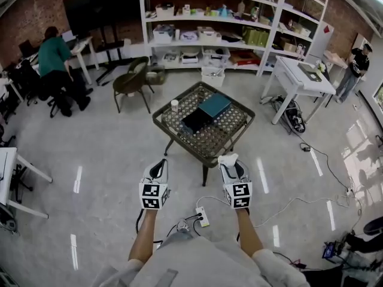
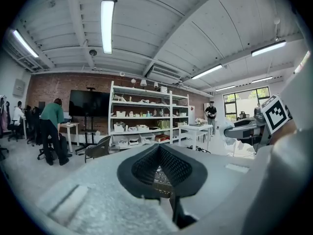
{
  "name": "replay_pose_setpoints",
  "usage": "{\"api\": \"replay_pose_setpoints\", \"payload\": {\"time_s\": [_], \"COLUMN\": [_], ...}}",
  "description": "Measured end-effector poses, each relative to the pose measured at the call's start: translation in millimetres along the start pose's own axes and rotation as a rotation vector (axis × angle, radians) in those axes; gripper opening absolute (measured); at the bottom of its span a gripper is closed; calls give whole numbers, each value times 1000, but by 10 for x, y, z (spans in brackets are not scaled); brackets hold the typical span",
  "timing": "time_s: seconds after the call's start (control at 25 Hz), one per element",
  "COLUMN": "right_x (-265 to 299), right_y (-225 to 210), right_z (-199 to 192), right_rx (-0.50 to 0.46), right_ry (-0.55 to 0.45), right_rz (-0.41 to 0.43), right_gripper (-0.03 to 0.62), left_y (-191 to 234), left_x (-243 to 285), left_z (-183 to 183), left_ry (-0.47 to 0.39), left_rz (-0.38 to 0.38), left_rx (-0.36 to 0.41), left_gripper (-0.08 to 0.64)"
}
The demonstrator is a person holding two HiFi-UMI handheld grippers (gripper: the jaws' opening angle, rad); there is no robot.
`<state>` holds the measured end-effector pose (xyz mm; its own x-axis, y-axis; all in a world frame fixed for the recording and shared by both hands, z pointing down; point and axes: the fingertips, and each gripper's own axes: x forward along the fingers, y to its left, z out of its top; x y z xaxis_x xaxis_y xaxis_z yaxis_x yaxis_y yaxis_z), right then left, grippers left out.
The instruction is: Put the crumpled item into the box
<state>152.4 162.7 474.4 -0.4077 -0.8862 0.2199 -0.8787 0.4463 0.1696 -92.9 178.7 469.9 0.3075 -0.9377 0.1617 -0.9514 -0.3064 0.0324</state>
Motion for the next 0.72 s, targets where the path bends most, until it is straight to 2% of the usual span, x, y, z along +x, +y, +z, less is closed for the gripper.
{"api": "replay_pose_setpoints", "payload": {"time_s": [0.44,0.72], "right_x": [988,1248], "right_y": [-122,-118], "right_z": [201,175], "right_rx": [-2,5], "right_ry": [-21,-3], "right_rz": [-46,-59], "right_gripper": [168,167], "left_y": [598,786], "left_x": [905,1156], "left_z": [217,159], "left_ry": [-33,-8], "left_rz": [-57,-80], "left_rx": [32,36], "left_gripper": [6,6]}}
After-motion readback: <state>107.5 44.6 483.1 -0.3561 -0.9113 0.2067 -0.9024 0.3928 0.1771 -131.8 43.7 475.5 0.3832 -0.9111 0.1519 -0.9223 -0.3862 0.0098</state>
